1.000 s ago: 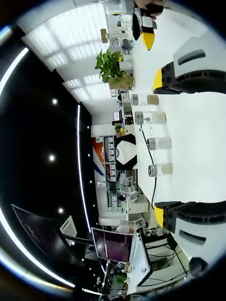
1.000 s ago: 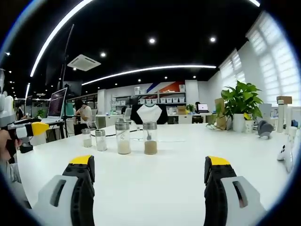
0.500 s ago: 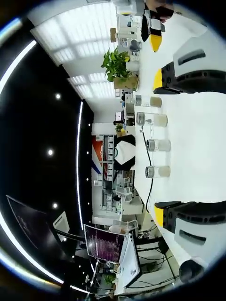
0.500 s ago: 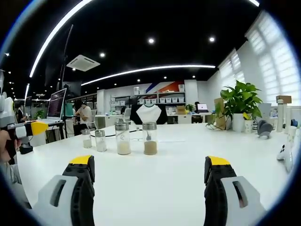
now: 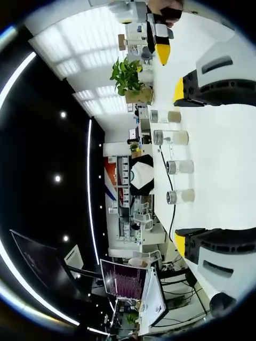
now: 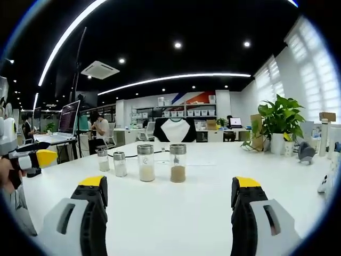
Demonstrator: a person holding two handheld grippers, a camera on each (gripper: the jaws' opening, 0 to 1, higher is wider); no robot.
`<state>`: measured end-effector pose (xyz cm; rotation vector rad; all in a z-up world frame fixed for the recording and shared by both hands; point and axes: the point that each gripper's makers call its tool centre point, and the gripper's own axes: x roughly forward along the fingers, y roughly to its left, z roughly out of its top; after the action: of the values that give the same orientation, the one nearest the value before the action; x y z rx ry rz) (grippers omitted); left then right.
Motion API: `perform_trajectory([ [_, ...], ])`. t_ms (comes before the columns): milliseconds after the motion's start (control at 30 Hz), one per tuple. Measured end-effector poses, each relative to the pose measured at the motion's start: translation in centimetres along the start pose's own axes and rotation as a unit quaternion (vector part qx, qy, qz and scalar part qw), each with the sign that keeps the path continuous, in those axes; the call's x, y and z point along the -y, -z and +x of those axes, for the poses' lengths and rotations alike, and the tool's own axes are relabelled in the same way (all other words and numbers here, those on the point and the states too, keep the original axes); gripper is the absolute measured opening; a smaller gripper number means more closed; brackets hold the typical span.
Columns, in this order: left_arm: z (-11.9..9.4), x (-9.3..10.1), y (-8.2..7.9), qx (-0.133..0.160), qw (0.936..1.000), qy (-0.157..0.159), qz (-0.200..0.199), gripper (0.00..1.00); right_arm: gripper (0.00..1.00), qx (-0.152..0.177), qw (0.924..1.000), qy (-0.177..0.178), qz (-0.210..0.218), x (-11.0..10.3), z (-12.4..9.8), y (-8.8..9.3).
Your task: Rotate the seasoning bottle until the label or dispensing opening points toward the visible target arrow and the bottle remains upright within the marked orientation range
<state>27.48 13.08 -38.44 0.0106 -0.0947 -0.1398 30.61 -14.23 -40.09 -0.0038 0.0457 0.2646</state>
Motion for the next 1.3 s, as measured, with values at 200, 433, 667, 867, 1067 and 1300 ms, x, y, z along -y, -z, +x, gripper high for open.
perform_trajectory([
  [200,-0.3,-0.7,-0.2,0.006,1.0000,-0.007,0.002,1.00,0.98,-0.003,0.9999,-0.011,0.009,-0.9,1.1,-0.8],
  [433,-0.4,-0.1,-0.1,0.002,1.0000,0.000,0.008,1.00,0.98,-0.007,0.9994,-0.033,0.001,-2.5,3.1,-1.4],
  [667,-0.4,0.1,0.2,-0.005,0.9999,0.005,0.013,1.00,0.99,-0.015,0.9986,-0.049,0.008,-3.5,5.2,-1.8],
  [867,-0.6,0.2,0.4,-0.008,0.9999,0.006,0.012,1.00,0.97,-0.017,0.9979,-0.063,0.006,-4.2,7.0,-1.8],
  [1067,-0.6,0.2,0.4,-0.009,0.9999,0.007,0.010,1.00,0.96,-0.025,0.9967,-0.077,0.001,-4.9,9.2,-1.8],
  [1300,-0.7,-0.1,0.4,-0.009,0.9999,0.004,0.007,1.00,0.94,-0.027,0.9952,-0.093,-0.005,-5.9,11.8,-2.0],
])
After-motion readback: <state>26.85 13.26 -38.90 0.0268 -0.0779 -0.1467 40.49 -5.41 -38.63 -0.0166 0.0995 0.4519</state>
